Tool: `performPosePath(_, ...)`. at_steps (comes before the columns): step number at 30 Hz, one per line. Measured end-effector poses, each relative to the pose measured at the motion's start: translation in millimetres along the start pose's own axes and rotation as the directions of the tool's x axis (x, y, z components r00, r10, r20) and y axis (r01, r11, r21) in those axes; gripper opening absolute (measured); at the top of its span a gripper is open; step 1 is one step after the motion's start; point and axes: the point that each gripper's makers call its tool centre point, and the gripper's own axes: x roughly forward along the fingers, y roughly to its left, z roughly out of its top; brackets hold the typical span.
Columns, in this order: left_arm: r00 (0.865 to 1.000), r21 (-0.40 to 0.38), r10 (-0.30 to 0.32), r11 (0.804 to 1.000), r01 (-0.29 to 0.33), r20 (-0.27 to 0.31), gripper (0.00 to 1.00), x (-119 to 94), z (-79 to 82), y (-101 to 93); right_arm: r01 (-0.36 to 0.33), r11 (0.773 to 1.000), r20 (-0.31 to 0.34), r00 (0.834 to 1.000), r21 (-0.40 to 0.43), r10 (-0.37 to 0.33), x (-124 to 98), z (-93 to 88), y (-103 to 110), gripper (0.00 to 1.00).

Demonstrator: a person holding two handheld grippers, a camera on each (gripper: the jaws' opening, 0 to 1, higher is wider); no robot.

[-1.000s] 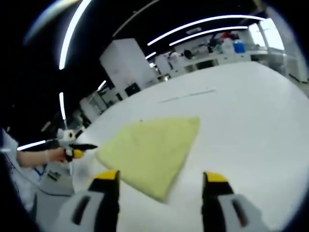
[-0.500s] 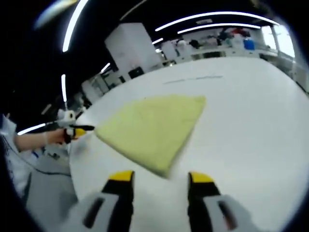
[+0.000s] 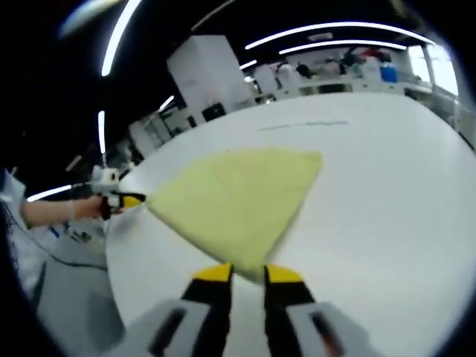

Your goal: Fold the garment on the visible template until the final outline fits inside the template.

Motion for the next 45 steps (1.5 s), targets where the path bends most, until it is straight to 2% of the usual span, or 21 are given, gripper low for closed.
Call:
performPosePath(3,1.0,-0.019,-0.012,1.0,0.012,0.006,0.3,-0.7,2.5,-1.4,0.002,1.0,0.001,1.0,0.008,-0.002,1.0,-0.7,0.4,0.06)
performPosePath(9,1.0,-0.035,-0.01,0.999,0.01,-0.008,0.21,3.7,1.9,9.7,0.007,1.0,-0.014,1.0,0.012,-0.007,2.1,-3.8,1.3,0.03)
performPosePath(13,1.0,-0.051,-0.013,0.999,0.013,-0.015,0.0,4.7,-0.2,12.0,0.009,0.999,-0.013,1.0,0.037,-0.008,1.7,-3.5,-1.5,0.0)
performPosePath(19,1.0,-0.055,0.008,0.998,-0.01,-0.02,0.0,2.9,-4.8,14.0,0.013,0.999,-0.009,1.0,0.051,-0.013,-0.2,-4.6,-2.6,0.0)
performPosePath(24,1.0,-0.069,0.003,0.998,-0.004,-0.018,0.0,-8.2,-11.0,11.8,-0.009,0.997,-0.01,1.0,0.077,0.009,-5.3,-9.6,2.1,0.0)
performPosePath(27,1.0,-0.053,-0.002,0.999,0.001,-0.026,0.0,-18.7,-19.6,0.3,-0.017,0.997,-0.009,1.0,0.081,0.018,-9.1,-14.5,9.3,0.0)
performPosePath(35,1.0,-0.065,-0.006,0.998,0.004,-0.026,0.0,-40.7,-37.5,-12.2,-0.044,0.994,-0.013,0.999,0.099,0.046,-20.1,-32.0,25.8,0.0)
performPosePath(40,1.0,-0.068,-0.011,0.998,0.01,-0.011,0.0,-48.4,-40.6,-23.5,-0.05,0.992,0.0,0.999,0.12,0.051,-24.8,-38.1,30.6,0.0)
performPosePath(45,1.0,-0.059,-0.009,0.998,0.009,-0.003,0.0,-48.9,-39.4,-25.4,-0.048,0.99,-0.001,0.999,0.13,0.049,-25.7,-40.0,33.4,0.0)
